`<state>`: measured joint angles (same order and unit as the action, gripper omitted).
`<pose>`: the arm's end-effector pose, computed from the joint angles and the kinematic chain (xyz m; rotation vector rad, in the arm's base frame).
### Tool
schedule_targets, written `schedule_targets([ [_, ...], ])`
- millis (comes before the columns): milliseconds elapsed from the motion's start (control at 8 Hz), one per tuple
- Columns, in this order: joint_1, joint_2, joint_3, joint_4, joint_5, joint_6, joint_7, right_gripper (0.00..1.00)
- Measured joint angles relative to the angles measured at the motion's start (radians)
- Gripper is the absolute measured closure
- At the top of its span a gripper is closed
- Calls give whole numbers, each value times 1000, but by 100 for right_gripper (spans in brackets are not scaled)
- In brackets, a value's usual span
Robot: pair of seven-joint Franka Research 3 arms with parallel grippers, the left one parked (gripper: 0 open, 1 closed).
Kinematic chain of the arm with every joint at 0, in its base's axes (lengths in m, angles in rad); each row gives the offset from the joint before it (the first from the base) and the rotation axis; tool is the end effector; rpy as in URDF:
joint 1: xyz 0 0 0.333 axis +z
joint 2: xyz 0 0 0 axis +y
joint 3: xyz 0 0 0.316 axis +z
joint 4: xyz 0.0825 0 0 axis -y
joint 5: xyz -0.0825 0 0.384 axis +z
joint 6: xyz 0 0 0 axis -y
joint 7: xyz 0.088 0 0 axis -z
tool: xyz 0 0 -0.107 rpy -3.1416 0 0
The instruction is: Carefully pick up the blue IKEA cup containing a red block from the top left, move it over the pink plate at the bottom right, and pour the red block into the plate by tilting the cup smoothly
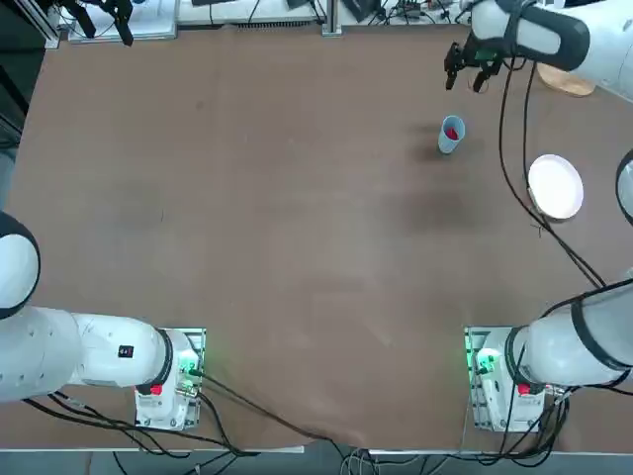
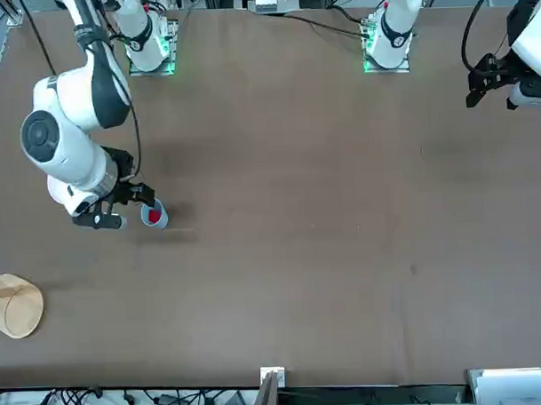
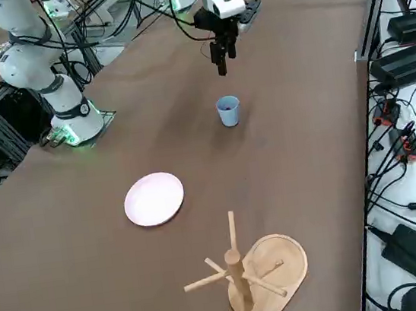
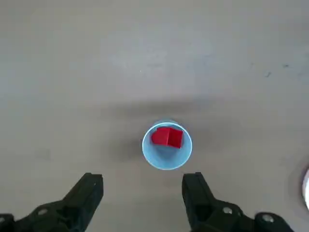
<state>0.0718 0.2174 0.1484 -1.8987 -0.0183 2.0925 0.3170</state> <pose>0.5916 0.1276 0.3874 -3.1282 0.1418 0.0386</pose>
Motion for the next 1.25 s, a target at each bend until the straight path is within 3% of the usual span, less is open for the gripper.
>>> schedule_targets([
  [500,8,-19,0,-156,-12,194,0,0],
  [1250,24,40,0,-189,-53,290,1,0],
])
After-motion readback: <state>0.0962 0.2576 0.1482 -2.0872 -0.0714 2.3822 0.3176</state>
